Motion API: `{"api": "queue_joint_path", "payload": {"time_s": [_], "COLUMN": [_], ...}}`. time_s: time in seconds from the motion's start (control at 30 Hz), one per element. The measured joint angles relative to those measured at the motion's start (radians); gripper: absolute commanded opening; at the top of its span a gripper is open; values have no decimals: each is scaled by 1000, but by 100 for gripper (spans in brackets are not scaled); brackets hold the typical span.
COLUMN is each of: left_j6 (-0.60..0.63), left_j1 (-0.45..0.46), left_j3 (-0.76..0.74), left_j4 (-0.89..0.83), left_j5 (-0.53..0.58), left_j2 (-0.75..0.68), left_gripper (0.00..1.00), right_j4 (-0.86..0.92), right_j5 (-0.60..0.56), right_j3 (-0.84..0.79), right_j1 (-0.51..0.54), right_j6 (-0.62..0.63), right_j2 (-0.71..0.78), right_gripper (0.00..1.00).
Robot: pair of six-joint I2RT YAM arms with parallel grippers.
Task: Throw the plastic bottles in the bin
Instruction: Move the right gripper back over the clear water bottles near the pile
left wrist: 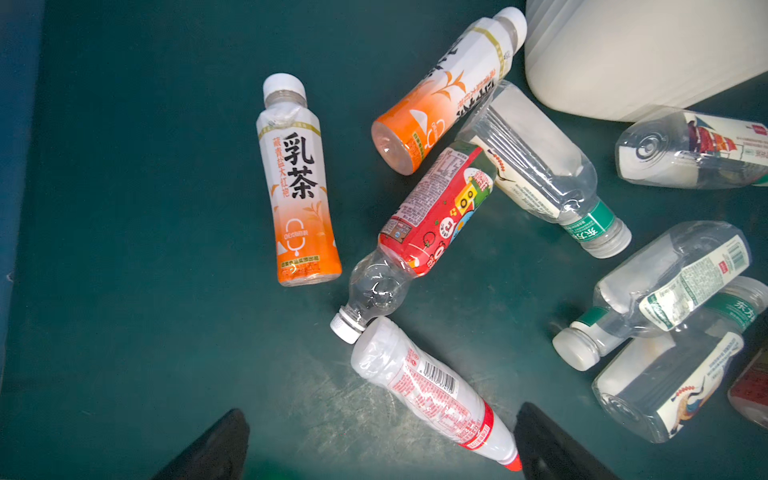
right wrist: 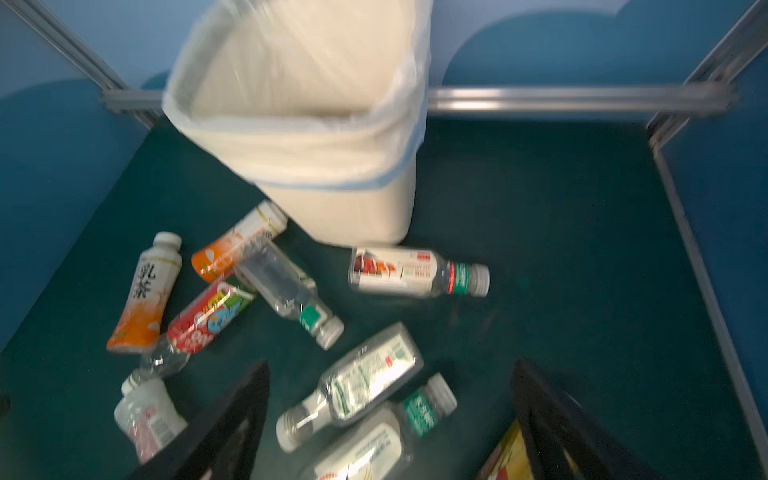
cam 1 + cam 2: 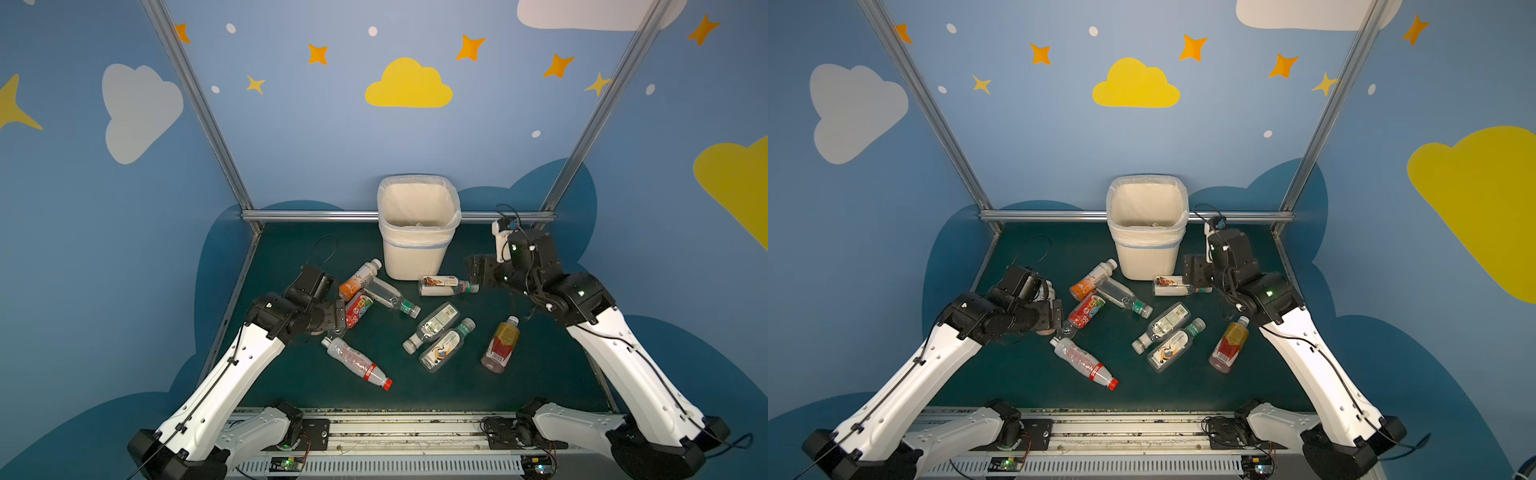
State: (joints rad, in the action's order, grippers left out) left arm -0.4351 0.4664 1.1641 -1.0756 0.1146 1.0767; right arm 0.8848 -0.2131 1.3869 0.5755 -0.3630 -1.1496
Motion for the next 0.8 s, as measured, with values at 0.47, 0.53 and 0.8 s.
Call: {"api": "queue_joint_path", "payload": {"time_s": [0.47, 0.53, 0.8], "left_j6": [10, 2, -31], "left_j1": [0, 0, 14], "left_j3": [-60, -78, -148], "left_j4": [96, 108, 138], "left_j5": [-151, -162, -145], "left_j2": [79, 76, 12], "left_gripper": [100, 100, 100], "right_j4": [76, 77, 87], "right_j5": [262, 276, 291], "right_j3": [-315, -324, -349], "right_j1": [-5, -5, -5], "right_j6": [-172, -181, -229], "right_j2": [93, 89, 21], "right_gripper": [81, 81, 81]}}
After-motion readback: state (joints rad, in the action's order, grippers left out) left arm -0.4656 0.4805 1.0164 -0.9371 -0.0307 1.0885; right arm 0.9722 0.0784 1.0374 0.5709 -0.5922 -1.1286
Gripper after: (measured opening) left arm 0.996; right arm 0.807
